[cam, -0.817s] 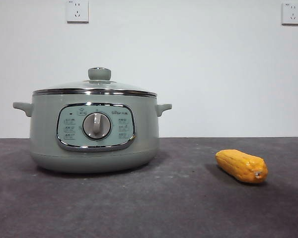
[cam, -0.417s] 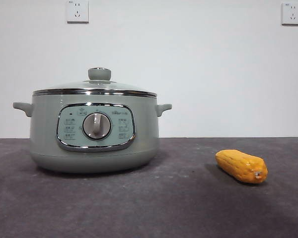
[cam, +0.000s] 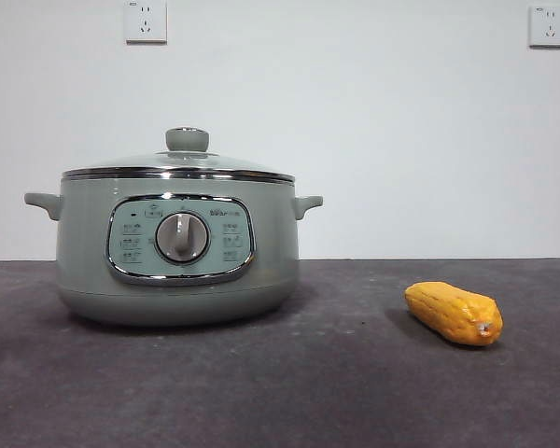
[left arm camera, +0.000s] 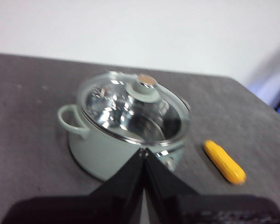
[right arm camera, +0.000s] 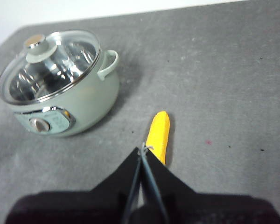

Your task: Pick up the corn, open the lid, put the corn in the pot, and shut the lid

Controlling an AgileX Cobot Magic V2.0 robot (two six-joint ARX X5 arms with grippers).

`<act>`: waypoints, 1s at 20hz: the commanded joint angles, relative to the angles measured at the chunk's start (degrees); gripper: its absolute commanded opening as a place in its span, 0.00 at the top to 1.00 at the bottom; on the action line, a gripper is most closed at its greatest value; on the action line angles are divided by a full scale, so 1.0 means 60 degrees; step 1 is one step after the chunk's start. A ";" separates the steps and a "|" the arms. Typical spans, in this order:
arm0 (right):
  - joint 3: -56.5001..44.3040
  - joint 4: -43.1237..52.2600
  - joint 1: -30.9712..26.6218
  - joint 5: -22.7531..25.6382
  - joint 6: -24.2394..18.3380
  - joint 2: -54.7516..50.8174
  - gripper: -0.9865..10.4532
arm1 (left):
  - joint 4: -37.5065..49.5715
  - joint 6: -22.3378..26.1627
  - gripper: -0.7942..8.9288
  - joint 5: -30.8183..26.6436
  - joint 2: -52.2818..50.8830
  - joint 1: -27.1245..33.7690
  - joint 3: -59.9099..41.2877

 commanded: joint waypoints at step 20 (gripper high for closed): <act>0.2266 -0.2266 0.0004 -0.0863 -0.1333 0.2182 0.38 | -0.2426 0.1494 0.30 0.1501 0.2743 -0.0754 0.2069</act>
